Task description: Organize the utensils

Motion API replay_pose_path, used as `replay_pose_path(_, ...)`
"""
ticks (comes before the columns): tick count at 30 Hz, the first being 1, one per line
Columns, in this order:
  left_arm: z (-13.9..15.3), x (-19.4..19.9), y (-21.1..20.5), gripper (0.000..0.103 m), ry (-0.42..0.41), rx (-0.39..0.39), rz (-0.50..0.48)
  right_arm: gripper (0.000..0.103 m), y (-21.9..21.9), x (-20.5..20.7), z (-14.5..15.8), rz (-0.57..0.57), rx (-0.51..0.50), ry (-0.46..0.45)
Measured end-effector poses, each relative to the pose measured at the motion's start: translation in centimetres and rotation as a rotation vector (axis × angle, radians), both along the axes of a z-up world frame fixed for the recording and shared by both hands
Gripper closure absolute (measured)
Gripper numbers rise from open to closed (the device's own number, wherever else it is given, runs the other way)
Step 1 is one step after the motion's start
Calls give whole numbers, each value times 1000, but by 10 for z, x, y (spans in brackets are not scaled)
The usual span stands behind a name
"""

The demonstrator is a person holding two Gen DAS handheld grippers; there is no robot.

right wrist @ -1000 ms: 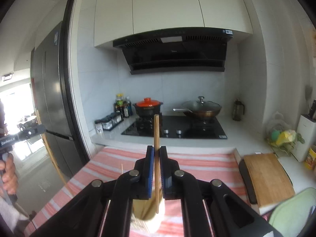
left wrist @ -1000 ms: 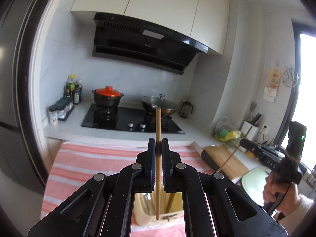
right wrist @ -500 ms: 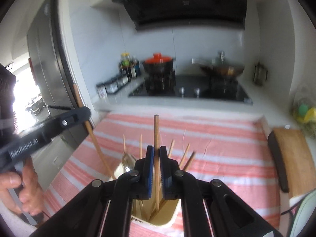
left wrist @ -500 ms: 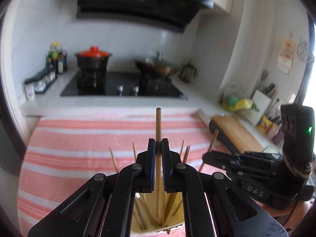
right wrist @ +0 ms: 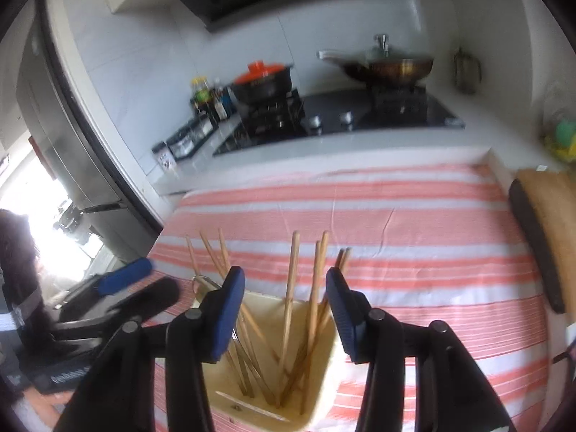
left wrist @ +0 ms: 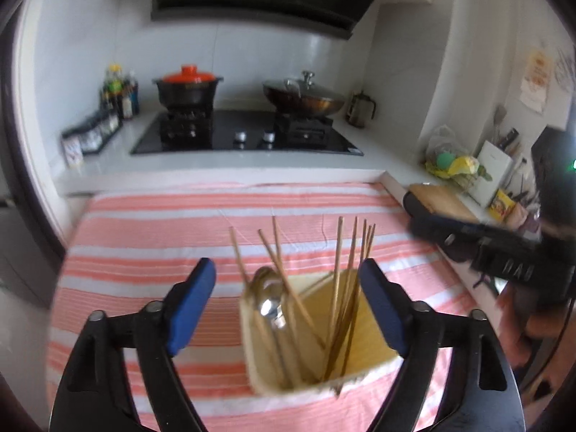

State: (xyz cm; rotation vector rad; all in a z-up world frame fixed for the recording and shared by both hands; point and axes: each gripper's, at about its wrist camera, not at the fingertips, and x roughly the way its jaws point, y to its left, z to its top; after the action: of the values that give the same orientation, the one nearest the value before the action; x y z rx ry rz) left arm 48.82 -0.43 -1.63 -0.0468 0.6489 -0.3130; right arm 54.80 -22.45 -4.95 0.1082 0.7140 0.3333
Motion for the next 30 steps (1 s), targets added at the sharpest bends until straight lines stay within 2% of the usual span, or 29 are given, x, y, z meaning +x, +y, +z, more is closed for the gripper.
replay_pose_path(1, 8, -24, 4, 1, -41, 33, 8, 50, -2, -17, 11, 0, -20, -45)
replay_pose_path(3, 18, -65, 10, 0, -122, 90, 46, 38, -4, -54, 29, -9, -70, -133)
replay_pose_path(4, 20, -85, 11, 0, -152, 106, 62, 35, -4, -73, 36, -13, -90, -170)
replay_pose_path(5, 20, -100, 12, 0, -163, 115, 77, 26, -1, -96, 41, -27, -120, -206)
replay_pose_path(6, 18, -117, 12, 0, -166, 117, 88, 18, 2, -115, 45, -39, -147, -230)
replay_pose_path(8, 10, -147, 10, 0, -136, 107, 101, 12, 8, -153, 43, -56, -180, -260)
replay_pose_path(10, 0, -171, 7, 0, -104, 132, 137, 11, 14, -188, 37, -85, -190, -285)
replay_pose_path(13, -8, -205, 2, 0, -128, 164, 192, 0, 18, -230, 22, -128, -196, -293)
replay_pose_path(18, -14, -246, -2, 0, -130, 195, 218, 0, 17, -275, 11, -159, -180, -276)
replay_pose_path(24, -5, -266, 1, 0, -119, 163, 255, 0, 17, -309, 9, -165, -218, -267)
replay_pose_path(30, 11, -280, 4, 0, -148, 141, 273, 0, 16, -331, 8, -164, -249, -276)
